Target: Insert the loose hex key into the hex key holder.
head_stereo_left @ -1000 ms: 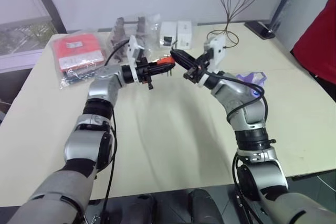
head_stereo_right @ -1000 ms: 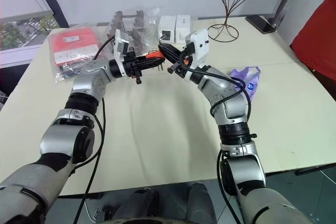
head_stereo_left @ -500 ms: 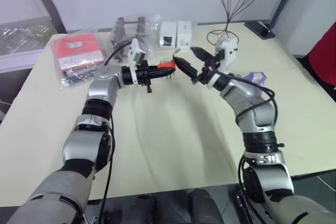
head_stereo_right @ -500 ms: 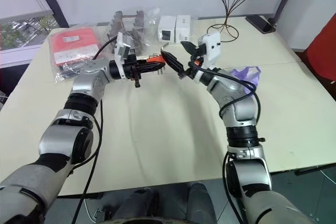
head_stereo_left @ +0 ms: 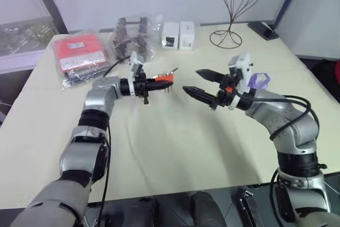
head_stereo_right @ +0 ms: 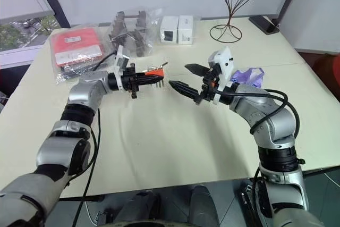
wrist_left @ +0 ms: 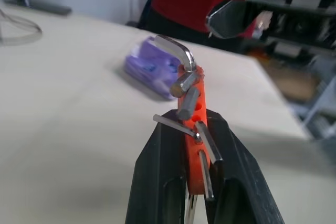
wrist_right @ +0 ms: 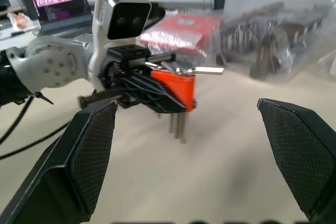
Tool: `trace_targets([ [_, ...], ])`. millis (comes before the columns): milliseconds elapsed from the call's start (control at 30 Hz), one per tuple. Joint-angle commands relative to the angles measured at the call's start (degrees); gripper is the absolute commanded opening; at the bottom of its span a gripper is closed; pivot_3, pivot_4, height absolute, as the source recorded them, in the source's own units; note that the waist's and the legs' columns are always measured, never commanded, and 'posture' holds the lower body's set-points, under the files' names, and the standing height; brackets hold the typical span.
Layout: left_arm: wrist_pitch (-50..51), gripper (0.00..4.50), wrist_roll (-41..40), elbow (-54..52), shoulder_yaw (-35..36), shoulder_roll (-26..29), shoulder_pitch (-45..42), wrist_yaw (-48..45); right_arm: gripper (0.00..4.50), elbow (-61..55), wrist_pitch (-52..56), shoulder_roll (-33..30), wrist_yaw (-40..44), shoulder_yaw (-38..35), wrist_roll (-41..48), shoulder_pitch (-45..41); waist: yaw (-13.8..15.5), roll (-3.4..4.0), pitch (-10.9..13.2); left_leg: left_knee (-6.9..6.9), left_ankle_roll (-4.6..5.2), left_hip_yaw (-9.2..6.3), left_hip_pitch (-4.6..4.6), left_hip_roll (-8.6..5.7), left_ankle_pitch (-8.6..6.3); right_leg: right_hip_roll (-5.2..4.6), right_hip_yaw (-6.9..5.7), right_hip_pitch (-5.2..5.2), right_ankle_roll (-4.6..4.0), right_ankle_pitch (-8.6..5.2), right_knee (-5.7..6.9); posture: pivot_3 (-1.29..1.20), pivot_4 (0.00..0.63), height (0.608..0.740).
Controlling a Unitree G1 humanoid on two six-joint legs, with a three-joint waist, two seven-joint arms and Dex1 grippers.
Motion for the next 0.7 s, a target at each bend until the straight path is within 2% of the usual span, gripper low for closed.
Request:
trace_targets([
  [33, 12.3, 0.00, -4.8, -8.3, 1.1, 0.7, 3.8, 3.3, 4.45, -2.8, -0.9, -0.2, -0.4, 0.0, -0.1, 0.4, 0.0, 0.00, 0.0, 0.00, 0.00, 0.00, 0.01, 0.00, 0.00, 0.00, 0.00, 0.00, 0.00, 0.00, 0.00, 0.00, 0.150, 0.740],
  [167, 19.9, 0.00, -4.4, -12.2, -1.5, 1.5, 9.2, 6.7, 4.45, -2.2, -1.7, 1.0, -1.2, 0.5, -0.4, 0.7, 0.4, 0.00, 0.0, 0.03, 0.00, 0.00, 0.01, 0.00, 0.00, 0.01, 0.00, 0.01, 0.00, 0.00, 0.01, 0.00, 0.150, 0.740],
  [300, 22.3, 0.00, -1.5, -9.4, -2.9, 1.2, 11.2, 14.0, 4.45, -1.2, -2.9, 2.5, -1.6, 2.0, -1.6, 0.7, 1.1, 0.00, 0.0, 0.03, 0.00, 0.01, 0.10, 0.00, 0.00, 0.01, 0.01, 0.10, 0.00, 0.00, -0.01, 0.00, 0.150, 0.740],
  [400, 23.2, 1.34, -1.2, -8.6, -2.8, 1.7, 11.5, 16.5, 4.50, -1.0, -3.2, 3.2, -1.8, 2.3, -1.8, 0.5, 1.3, -0.01, 0.0, 0.03, 0.00, 0.01, 0.18, 0.00, 0.00, 0.01, 0.01, 0.17, 0.00, 0.00, -0.01, 0.00, 0.150, 0.740],
  [600, 20.3, 4.37, -0.1, -9.2, -2.9, 2.9, 12.5, 18.6, 4.50, -0.6, -3.4, 3.6, -1.9, 2.2, -1.5, 0.4, 1.5, -0.01, 0.0, 0.03, -0.01, 0.01, 0.34, 0.01, 0.00, 0.01, 0.01, 0.36, 0.00, 0.00, -0.05, 0.00, 0.150, 0.740],
  [700, 13.6, 4.44, 4.4, -13.3, -6.2, 6.0, 15.4, 19.1, 4.50, -0.7, -3.1, 3.2, -1.7, 2.0, -1.4, 0.8, 1.3, -0.01, 0.0, 0.03, -0.01, 0.02, 0.37, 0.04, 0.00, 0.03, 0.01, 0.36, 0.00, 0.00, -0.04, 0.00, 0.150, 0.740],
])
